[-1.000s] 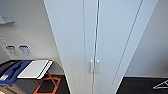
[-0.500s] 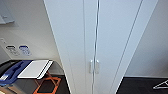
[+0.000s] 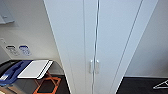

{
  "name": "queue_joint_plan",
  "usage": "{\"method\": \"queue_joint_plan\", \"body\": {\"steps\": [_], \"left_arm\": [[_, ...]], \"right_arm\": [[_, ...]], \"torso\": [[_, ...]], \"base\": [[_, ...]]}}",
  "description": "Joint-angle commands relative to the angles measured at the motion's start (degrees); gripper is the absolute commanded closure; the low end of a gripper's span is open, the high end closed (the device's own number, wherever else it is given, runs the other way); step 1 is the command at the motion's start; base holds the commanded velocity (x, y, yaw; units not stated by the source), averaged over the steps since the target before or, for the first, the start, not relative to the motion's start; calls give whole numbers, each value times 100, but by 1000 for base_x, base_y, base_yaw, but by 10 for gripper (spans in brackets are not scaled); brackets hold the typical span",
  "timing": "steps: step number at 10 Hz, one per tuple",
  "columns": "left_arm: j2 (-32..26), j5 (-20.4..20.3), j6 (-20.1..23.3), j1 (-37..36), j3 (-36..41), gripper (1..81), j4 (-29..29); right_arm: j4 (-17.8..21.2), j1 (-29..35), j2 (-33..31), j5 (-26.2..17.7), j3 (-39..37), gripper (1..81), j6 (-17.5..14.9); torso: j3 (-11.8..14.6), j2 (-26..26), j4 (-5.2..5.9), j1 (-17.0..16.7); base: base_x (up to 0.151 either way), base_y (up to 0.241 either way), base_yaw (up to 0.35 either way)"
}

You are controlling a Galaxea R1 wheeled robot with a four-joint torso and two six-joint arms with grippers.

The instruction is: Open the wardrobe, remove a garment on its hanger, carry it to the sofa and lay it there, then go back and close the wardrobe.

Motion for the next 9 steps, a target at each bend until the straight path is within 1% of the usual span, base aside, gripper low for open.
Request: {"method": "queue_joint_plan", "body": {"steps": [1,4,5,9], "left_arm": [[-802,340,-25,-260,1009,10,-65],[-1760,340,-271,-515,2265,10,-179],[-1989,349,-271,-638,2617,10,-179],[-2613,402,-271,-1060,3654,10,-170]], "right_arm": [[38,386,-456,-387,555,10,68],[47,632,-1054,-378,1172,10,77],[47,754,-1212,-386,1364,10,77],[82,1221,-1828,-440,2455,10,94]], "torso": [[0,0,0,0],[0,0,0,0],[0,0,0,0],[0,2,0,2]], "base": [[0,0,0],[0,0,0],[0,0,0],[0,0,0]]}}
